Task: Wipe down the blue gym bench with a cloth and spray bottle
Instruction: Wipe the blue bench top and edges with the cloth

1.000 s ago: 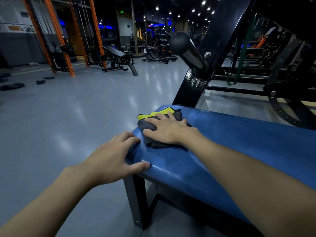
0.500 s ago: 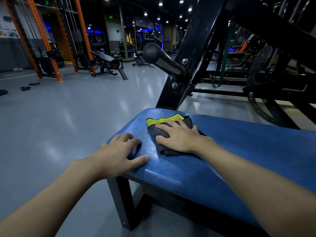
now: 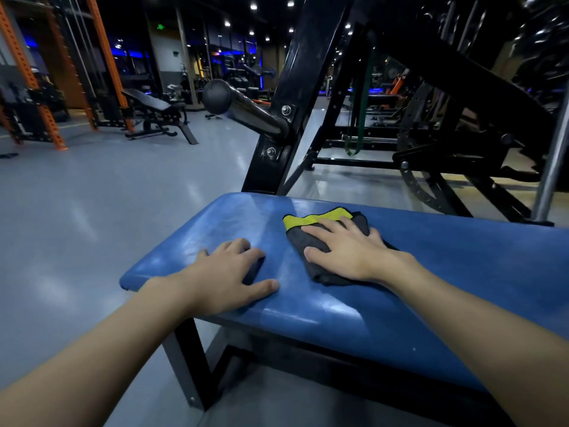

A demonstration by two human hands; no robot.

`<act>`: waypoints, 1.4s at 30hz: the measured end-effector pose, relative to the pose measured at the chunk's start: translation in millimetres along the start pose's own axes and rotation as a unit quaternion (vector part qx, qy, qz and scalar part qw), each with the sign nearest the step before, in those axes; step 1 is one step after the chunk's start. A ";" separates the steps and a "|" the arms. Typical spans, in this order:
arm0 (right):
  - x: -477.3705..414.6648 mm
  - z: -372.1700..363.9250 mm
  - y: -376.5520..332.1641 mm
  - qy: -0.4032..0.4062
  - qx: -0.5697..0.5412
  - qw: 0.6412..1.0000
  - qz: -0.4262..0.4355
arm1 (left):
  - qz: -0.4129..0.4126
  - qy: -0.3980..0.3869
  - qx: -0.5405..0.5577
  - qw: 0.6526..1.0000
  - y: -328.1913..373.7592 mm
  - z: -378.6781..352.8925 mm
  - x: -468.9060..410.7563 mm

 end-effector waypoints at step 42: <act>161.2 32.4 194.3 0.015 -0.011 0.993 -0.113 | -0.145 0.034 -0.003 0.989 257.4 -27.6 1.5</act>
Point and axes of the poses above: each hand's wrist, its own x-axis away from the middle knuckle, its own z-axis out of the back of the hand, y = z × x, the point moved 3 cm from there along -x, towards the middle knuckle, and after that the axes turned 3 degrees about z, right-handed, at the moved point
